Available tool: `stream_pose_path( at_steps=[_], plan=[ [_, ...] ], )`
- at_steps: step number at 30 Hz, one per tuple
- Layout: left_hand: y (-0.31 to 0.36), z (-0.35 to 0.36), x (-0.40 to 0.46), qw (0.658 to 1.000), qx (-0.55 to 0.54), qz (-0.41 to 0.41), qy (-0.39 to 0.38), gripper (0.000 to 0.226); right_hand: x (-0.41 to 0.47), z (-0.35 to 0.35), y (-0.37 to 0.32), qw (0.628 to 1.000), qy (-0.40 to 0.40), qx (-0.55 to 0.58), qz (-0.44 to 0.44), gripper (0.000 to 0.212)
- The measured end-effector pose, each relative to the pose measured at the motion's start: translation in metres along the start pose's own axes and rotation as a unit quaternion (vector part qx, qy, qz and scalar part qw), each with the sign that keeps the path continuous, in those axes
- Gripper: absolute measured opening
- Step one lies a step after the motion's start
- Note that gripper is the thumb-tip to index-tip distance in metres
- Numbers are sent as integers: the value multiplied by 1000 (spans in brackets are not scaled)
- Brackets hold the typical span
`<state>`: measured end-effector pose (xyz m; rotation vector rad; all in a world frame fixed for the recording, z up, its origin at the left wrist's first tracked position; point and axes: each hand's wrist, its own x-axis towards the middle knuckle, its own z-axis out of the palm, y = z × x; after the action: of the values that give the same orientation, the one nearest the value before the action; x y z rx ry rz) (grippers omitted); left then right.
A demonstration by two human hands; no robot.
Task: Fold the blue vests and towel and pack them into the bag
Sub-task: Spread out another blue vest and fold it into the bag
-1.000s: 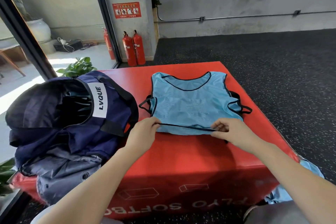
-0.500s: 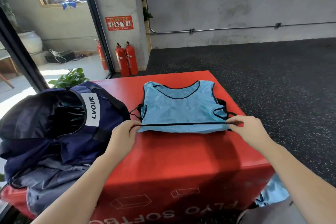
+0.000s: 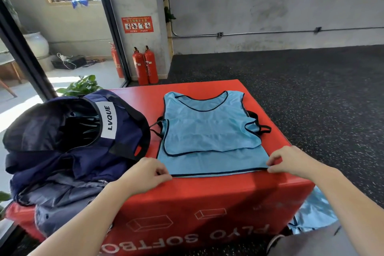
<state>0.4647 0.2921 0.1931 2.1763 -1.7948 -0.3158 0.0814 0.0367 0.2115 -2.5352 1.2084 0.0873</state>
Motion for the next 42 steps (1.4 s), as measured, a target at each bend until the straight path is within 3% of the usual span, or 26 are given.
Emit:
stream_pose_path(
  at_steps=[2, 6, 11, 19, 25, 30, 37, 42],
  plan=[
    [1, 0, 3, 999, -14, -11, 35, 24, 3, -2, -9, 999, 39, 18, -21, 14],
    [10, 0, 17, 996, -51, -18, 67, 15, 17, 3, -35, 993, 89, 72, -42, 14],
    [20, 12, 52, 995, -55, -2, 88, 13, 45, 18, -84, 987, 65, 92, -111, 11],
    [16, 24, 91, 998, -15, -9, 56, 15, 94, 45, -147, 971, 47, 69, -223, 15],
    [-5, 26, 99, 998, -25, -15, 59, 14, 118, 44, -153, 977, -14, 31, -210, 16],
    [-7, 26, 100, 997, -41, -3, 63, 14, 133, 45, -146, 982, -4, 35, -188, 13],
    [10, 29, 100, 997, -64, 25, 30, 35, 132, 40, -143, 981, 0, 142, -131, 6],
    [14, 31, 102, 995, -79, 20, 49, 31, 126, 36, -139, 976, 0, 182, -118, 8]
  ],
)
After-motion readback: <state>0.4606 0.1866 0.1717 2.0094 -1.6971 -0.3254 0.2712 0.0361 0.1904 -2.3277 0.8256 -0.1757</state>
